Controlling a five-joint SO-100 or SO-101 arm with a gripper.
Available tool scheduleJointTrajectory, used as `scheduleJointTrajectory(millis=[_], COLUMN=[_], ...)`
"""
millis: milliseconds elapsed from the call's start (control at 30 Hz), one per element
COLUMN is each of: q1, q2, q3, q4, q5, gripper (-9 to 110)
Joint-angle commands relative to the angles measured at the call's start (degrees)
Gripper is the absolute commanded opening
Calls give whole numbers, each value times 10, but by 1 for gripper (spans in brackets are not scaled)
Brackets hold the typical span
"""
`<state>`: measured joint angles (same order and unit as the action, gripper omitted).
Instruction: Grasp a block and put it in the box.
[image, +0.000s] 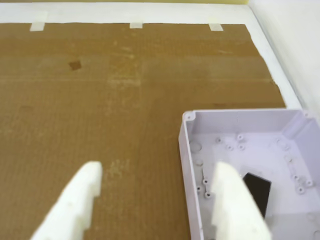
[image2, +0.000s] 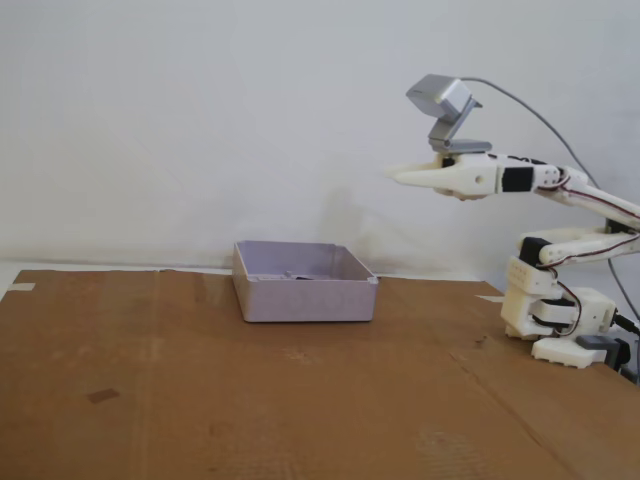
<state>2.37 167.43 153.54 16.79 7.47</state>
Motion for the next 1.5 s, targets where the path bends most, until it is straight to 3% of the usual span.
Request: scheduleJointTrajectory(millis=[0, 500, 1100, 1467], q1=[-18, -21, -61, -61], q2=[64, 276, 274, 279], q3=[11, 201, 268, 268], q4=[-20, -20, -16, 139], q5=[0, 5, 5, 4], gripper=[26, 26, 26, 26])
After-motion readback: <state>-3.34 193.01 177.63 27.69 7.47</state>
